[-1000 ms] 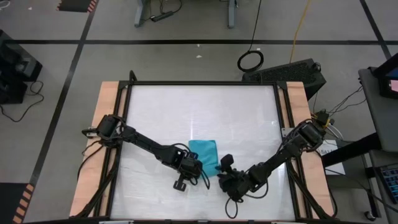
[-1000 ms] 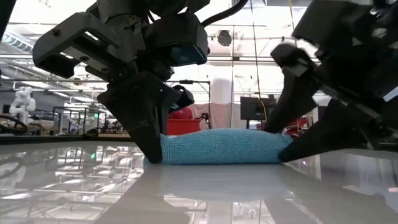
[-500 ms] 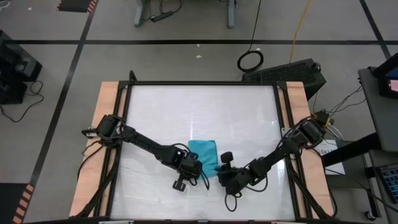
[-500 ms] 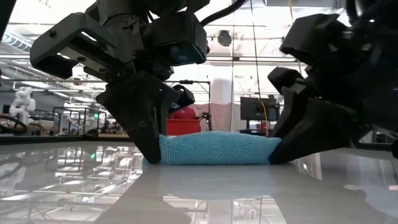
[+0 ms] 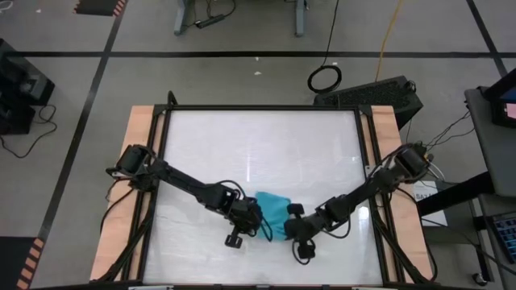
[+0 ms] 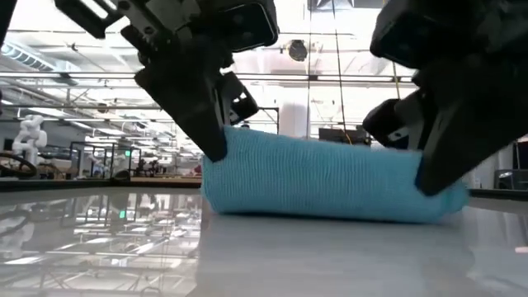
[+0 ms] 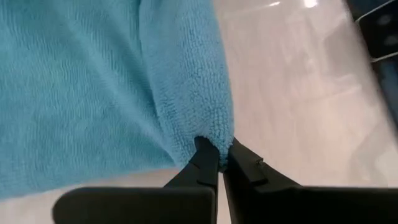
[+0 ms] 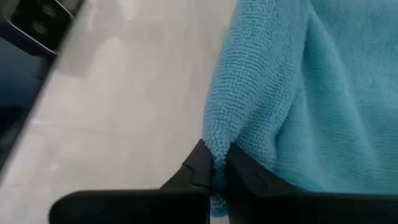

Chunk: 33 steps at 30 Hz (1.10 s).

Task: Roll towel into tight, uniform cylinder
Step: Roll the blue microfiber towel

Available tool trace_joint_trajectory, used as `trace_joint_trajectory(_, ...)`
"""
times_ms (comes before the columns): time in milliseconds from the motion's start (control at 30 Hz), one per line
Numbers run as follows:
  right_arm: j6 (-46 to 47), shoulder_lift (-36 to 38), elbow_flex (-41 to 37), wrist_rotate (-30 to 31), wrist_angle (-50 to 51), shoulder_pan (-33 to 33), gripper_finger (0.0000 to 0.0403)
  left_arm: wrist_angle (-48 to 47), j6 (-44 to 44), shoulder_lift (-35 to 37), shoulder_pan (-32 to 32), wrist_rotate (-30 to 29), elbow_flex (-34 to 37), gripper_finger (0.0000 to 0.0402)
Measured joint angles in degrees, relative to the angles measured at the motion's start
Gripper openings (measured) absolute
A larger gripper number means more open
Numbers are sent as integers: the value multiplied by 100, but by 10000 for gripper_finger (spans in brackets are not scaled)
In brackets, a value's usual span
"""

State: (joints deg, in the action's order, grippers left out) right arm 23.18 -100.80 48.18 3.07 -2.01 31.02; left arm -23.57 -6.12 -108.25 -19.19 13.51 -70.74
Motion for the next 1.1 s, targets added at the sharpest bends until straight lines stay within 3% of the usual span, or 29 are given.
trace_joint_trajectory(333, 1051, 40, -2, -1023, 3, -385, 10, 118, -570, -313, 64, 447, -9, 11)
trace_joint_trajectory(600, 1473, 44, -60, -1364, -9, -545, 10, 170, -714, -398, 96, 489, -9, 11)
trace_joint_trajectory(967, 1838, 66, -326, -1154, -73, -545, 52, 269, -801, -407, 253, 599, 2, 11)
trace_joint_trajectory(1100, 1834, 68, -332, -1159, 2, -547, 68, 137, -620, -407, 242, 412, 7, 39)
